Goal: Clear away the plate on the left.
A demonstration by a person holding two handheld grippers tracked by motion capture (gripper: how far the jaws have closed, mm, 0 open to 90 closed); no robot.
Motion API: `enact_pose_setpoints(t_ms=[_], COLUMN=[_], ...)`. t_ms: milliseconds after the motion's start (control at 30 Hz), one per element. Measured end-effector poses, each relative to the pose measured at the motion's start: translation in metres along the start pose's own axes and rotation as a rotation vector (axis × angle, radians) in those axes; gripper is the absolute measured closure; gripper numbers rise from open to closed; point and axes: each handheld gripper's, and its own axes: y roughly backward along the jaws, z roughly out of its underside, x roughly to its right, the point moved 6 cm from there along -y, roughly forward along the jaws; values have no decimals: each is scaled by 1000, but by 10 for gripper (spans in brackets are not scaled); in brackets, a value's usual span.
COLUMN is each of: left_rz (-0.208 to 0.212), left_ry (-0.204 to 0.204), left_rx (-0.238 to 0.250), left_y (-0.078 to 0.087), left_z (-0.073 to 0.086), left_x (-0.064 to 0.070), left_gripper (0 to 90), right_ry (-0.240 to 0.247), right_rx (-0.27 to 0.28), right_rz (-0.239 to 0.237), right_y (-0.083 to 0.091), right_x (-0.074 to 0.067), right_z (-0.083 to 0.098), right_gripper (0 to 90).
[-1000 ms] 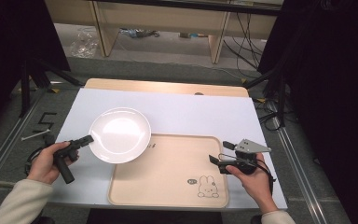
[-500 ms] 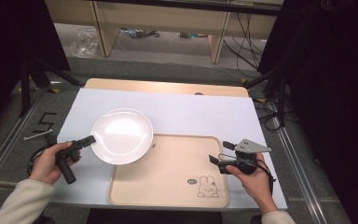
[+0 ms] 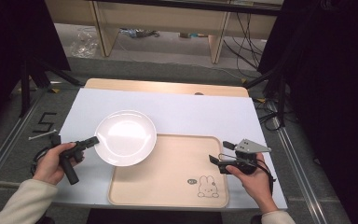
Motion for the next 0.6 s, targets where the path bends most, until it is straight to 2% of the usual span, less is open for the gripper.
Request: enact_pose_setpoints(t_ms=[133,167,233,267,333,400,467,500,600], left_rz=[15,1,0,-10,11,-12,-10,13,-4], left_ry=[-13,-15,-21,-2,-1,-4,-4,-8,-7], left_rx=[0,-16,-20,-15,-9,-22,-22,-19,-30], left_y=[-3,-2,-3,-4,-5,-5,-6,-6,-7], left_z=[1,2,3,4,4,6,6,6,7], left_x=[1,1,1,2,3,3,3,3,4], left_gripper=[861,862,862,862,862,862,862,862,862], right_ry=[3,-1,-1,-1,-1,11,11,11,17], right_rx=[2,0,0,0,-1,3,3,3,4], right_rz=[-3,-1,-2,-2,-2,-10,-10,-10,-10], right_y=[0,0,0,0,0,0,0,0,-1], right_x=[0,0,0,0,0,1,1,1,1], right_z=[0,0,0,0,0,0,0,0,-1], right_gripper=[191,190,190,190,190,190,190,190,190])
